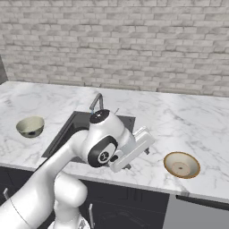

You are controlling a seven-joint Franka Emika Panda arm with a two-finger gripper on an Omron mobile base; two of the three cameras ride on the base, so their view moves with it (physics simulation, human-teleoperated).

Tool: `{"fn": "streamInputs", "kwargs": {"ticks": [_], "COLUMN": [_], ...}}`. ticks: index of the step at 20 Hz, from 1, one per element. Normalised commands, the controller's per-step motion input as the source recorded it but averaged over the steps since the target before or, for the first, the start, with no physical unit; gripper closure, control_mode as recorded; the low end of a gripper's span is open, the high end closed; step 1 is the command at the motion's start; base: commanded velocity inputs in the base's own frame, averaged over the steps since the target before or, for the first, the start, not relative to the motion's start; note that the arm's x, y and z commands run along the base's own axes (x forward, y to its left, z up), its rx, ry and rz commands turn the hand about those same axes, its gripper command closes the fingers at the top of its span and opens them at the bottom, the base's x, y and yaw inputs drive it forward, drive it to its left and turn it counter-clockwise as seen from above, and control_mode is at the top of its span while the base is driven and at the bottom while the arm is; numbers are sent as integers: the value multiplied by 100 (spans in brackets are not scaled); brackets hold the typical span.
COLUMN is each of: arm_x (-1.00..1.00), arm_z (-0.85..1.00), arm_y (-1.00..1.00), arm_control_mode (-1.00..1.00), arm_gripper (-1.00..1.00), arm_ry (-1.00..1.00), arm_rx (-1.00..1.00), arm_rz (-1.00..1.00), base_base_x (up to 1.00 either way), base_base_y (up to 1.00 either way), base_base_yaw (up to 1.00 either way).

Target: Rinse each bowl for a few seconds and place them down in the sink or on the counter.

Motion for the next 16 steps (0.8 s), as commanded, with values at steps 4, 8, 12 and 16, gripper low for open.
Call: {"fn": "streamInputs", "kwargs": {"ticks": [4, 8, 12, 16], "arm_x": [24, 24, 24, 24], "arm_z": [-25, -22, -21, -19], "arm_y": [-6, -11, -15, -20], "arm_control_mode": [-100, -100, -100, -100], "arm_gripper": [-100, -100, -100, -100], "arm_ry": [0, 0, 0, 0], "arm_rx": [0, 0, 0, 0], "arm_rz": [0, 0, 0, 0], "base_base_x": [0, 0, 0, 0], "base_base_y": [0, 0, 0, 0], "base_base_yaw": [0, 0, 0, 0]}}
